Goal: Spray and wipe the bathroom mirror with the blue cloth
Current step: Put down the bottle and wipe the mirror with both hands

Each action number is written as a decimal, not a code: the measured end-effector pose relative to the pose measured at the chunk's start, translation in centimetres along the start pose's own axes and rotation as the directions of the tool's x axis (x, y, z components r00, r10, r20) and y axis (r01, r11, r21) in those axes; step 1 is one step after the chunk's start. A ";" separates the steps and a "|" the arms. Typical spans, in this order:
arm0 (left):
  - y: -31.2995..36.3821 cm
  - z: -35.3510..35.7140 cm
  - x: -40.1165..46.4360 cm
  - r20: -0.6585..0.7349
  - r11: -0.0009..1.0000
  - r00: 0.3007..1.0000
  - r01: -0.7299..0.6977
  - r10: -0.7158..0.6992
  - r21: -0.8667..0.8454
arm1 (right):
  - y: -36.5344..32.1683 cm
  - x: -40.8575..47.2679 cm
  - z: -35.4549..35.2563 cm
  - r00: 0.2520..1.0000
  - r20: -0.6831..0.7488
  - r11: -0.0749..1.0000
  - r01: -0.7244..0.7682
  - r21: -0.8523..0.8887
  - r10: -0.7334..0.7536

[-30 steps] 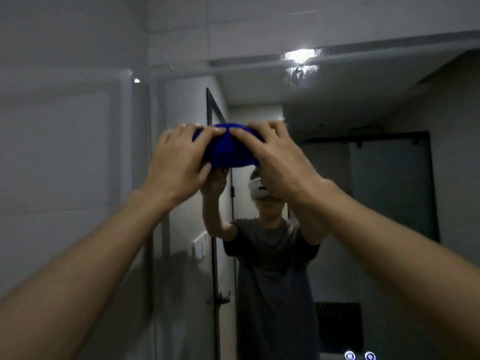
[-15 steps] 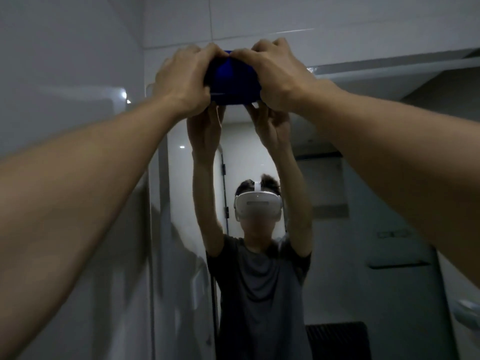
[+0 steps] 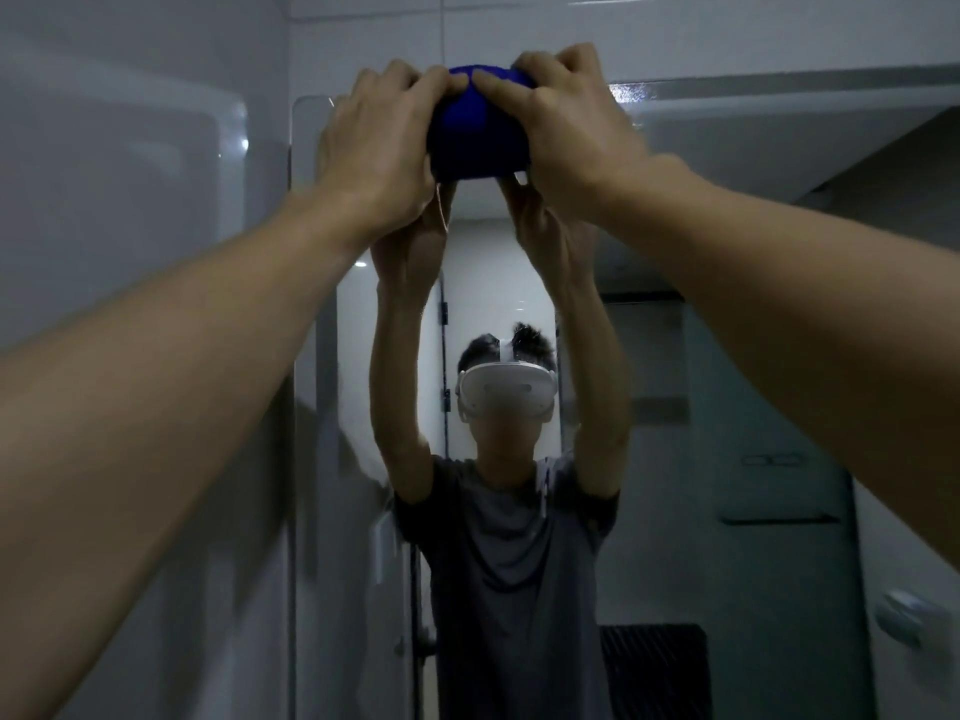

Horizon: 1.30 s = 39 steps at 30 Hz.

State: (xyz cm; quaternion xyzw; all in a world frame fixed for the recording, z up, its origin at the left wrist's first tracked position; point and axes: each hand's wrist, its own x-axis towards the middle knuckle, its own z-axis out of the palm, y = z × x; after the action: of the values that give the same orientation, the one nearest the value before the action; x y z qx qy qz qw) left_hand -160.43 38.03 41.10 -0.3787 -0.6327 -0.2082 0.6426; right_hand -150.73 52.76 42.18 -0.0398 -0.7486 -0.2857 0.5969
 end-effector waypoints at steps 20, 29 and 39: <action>3.4 0.6 -15.5 0.098 1.000 0.995 -0.027 0.026 -0.001 | -5.1 -15.1 2.1 0.998 0.063 0.996 0.020 0.092 -0.026; 5.2 0.8 -23.3 0.154 1.000 0.988 -0.013 0.013 -0.004 | -8.5 -22.8 2.6 0.994 0.104 0.989 -0.001 0.151 -0.014; 6.8 0.5 -33.1 0.263 0.999 0.964 -0.011 0.024 -0.051 | -12.5 -32.9 3.1 0.996 0.090 0.973 -0.014 0.231 -0.007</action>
State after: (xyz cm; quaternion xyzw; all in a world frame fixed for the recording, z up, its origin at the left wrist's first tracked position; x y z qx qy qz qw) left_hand -159.37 35.65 7.43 -0.4242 -0.7040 -0.1656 0.5451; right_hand -149.10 53.07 6.85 0.0156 -0.8028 -0.1935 0.5637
